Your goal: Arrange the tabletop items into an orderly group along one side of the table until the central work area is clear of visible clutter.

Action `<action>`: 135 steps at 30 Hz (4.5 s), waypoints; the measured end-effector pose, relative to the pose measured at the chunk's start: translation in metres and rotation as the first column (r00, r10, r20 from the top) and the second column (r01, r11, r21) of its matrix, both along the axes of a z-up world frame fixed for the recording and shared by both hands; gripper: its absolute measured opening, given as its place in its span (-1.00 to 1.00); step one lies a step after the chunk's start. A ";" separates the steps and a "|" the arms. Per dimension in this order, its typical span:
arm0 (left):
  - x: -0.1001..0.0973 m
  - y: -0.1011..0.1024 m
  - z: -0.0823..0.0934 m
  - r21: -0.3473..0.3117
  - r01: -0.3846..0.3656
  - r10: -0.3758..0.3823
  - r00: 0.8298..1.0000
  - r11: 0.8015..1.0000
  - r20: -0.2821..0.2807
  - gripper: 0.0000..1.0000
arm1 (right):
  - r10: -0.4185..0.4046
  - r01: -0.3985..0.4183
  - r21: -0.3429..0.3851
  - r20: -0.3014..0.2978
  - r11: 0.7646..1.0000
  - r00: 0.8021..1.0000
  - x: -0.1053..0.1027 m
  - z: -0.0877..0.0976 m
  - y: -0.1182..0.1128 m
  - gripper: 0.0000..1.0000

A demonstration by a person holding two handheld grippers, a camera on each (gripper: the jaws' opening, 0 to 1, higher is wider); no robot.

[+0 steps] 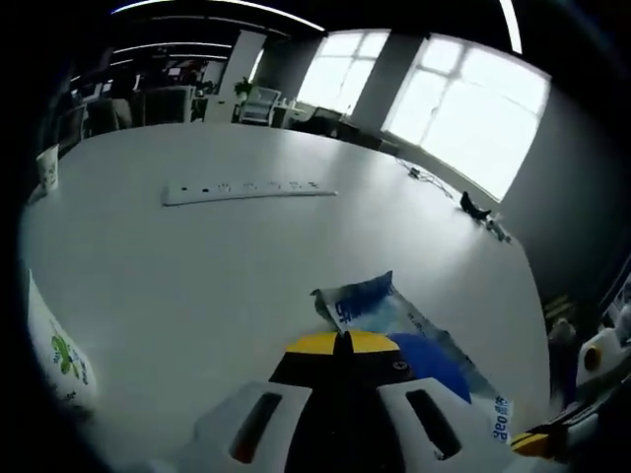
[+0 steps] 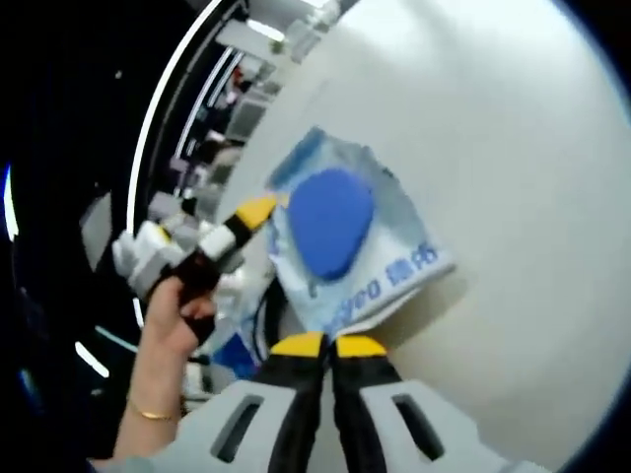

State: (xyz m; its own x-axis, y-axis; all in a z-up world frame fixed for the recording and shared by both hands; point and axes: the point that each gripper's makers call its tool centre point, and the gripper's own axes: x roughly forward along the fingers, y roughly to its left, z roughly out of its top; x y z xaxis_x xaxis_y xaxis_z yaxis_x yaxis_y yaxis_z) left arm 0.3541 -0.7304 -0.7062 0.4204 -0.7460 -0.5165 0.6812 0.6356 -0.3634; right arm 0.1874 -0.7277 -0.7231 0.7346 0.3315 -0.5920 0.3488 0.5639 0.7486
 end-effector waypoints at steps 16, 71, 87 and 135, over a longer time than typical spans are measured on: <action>0.010 0.030 0.032 -0.075 -0.111 0.116 0.992 0.991 0.055 -0.99 | 0.107 -0.084 -0.214 0.098 0.973 0.989 0.017 0.030 -0.014 -1.00; -0.002 0.103 0.039 -0.213 -0.402 0.423 0.904 0.890 0.060 -1.00 | 0.376 -0.254 -0.535 0.133 0.806 0.917 0.135 0.048 -0.067 -1.00; 0.005 0.123 0.017 -0.209 -0.485 0.493 0.870 0.849 -0.015 -1.00 | 0.438 -0.329 -0.518 0.100 0.789 0.894 0.161 0.024 -0.049 -1.00; 0.006 0.140 -0.027 -0.042 -0.577 0.578 0.816 0.816 -0.001 -0.91 | 0.471 -0.362 -0.538 0.075 0.762 0.879 0.173 -0.013 -0.048 -0.76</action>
State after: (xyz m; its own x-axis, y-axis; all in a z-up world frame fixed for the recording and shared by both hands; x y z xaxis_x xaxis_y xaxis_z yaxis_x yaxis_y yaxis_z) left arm 0.3602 -0.5908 -0.7334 0.7856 -0.3835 -0.4855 0.1977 0.8992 -0.3903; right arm 0.3601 -0.7759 -0.7361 0.7095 0.3347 -0.6202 -0.1298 0.9270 0.3518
